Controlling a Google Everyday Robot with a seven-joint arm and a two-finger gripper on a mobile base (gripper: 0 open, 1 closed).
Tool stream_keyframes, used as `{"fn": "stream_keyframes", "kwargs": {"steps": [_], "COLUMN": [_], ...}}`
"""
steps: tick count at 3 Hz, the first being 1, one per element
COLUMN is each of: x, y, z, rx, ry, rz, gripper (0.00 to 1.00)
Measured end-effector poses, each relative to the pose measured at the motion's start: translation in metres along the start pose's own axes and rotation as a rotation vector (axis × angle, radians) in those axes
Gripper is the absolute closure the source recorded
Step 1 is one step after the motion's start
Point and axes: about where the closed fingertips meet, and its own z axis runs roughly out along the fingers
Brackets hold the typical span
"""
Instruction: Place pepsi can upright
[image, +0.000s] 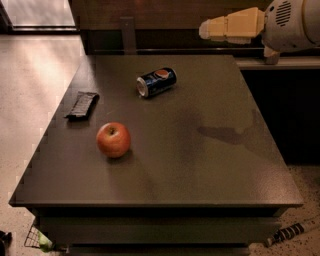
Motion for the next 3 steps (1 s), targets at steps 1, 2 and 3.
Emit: {"fn": "stream_keyframes", "kwargs": {"steps": [1,2,3], "x": [-0.001,-0.007,-0.005], "y": [-0.003,-0.001,0.007], "z": [0.004,0.017,0.041], "rx": [0.03,0.172,0.284], "ry": [0.008,0.055,0.127], "rz": [0.034,0.061,0.071], "gripper": [0.0,0.0,0.0]}}
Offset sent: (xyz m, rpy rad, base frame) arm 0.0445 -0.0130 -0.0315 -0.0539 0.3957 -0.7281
